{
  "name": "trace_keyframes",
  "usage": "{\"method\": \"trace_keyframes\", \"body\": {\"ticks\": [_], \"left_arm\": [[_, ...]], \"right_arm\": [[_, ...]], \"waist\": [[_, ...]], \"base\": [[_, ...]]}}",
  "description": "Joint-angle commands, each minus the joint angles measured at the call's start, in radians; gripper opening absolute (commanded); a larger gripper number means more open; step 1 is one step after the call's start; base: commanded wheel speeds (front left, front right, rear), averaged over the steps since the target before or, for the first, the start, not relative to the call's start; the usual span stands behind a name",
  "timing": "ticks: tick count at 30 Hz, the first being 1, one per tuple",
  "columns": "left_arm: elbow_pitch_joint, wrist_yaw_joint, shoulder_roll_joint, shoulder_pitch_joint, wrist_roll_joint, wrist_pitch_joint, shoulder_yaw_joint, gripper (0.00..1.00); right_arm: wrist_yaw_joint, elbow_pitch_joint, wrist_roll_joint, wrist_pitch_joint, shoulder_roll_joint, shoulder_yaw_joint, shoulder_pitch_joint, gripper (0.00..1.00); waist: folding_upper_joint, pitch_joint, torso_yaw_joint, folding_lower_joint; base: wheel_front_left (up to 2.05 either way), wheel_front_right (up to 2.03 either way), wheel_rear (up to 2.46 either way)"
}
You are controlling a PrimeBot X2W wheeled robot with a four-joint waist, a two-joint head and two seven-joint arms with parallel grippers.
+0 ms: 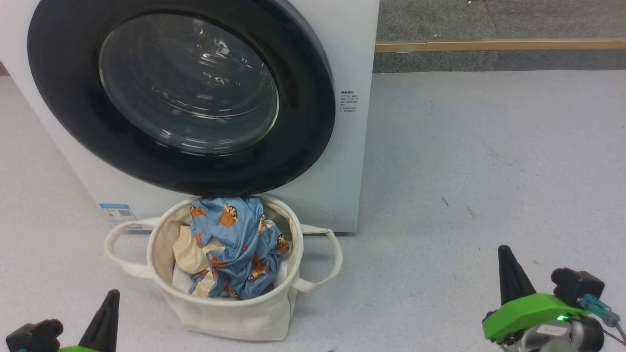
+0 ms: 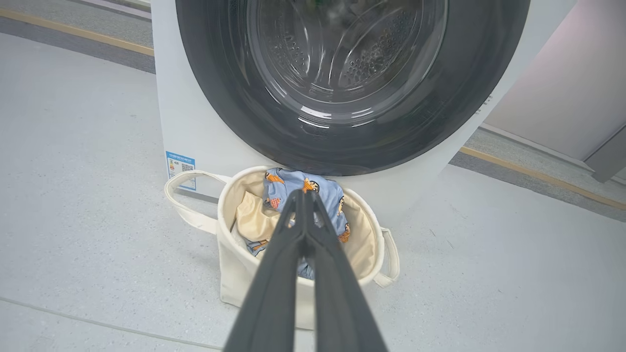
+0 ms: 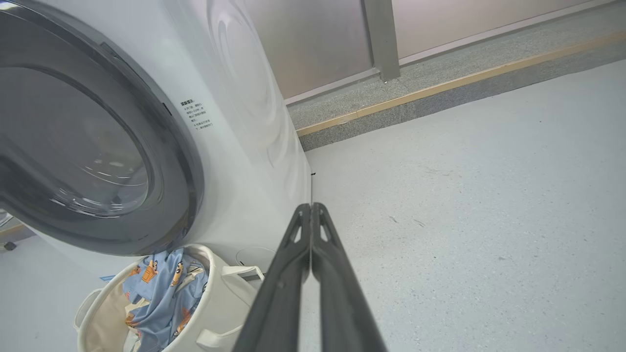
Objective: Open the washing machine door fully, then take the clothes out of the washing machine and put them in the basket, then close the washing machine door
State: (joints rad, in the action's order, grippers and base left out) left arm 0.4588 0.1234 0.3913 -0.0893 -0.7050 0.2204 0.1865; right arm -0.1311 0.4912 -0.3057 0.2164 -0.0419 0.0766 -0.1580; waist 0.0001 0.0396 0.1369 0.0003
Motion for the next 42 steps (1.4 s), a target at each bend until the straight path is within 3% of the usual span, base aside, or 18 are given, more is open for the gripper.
{"method": "trace_keyframes", "body": {"ticks": [1,42], "left_arm": [[-0.033,0.001,0.015,-0.050,-0.022,-0.007,-0.028,0.00],[-0.097,0.003,-0.110,-0.039,-0.333,-0.122,-0.124,0.00]], "right_arm": [[0.000,-0.039,-0.028,-0.004,-0.005,0.003,-0.048,0.00],[0.000,-0.113,-0.478,-0.118,-0.006,0.013,-0.013,0.00]], "waist": [[-0.0001,-0.001,-0.002,-0.0002],[-0.0001,-0.016,-0.049,-0.0003]], "base": [[0.00,0.00,0.00],[0.00,0.00,0.00]]}}
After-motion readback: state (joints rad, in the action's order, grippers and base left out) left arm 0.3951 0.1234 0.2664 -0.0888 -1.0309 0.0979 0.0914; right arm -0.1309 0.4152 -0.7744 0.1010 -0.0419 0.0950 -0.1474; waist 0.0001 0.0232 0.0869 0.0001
